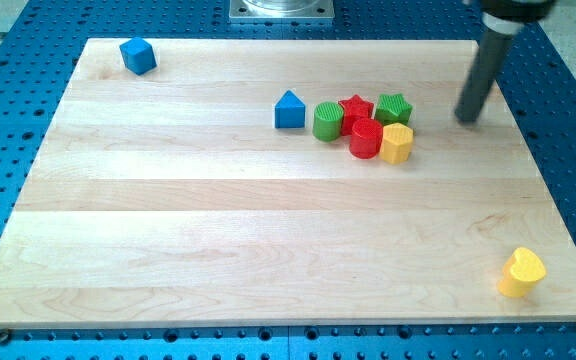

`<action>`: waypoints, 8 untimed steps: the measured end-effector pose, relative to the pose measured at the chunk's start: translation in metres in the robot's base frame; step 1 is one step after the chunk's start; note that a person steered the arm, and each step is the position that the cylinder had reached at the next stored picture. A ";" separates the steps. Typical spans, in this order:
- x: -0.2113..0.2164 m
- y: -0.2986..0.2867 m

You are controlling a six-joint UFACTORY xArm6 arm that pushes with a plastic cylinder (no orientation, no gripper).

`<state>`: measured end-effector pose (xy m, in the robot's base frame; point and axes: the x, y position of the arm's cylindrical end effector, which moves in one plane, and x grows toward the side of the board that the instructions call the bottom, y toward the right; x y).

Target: Push the yellow heart to the top of the green circle

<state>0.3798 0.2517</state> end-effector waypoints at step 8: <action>0.163 -0.151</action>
<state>0.5424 0.1006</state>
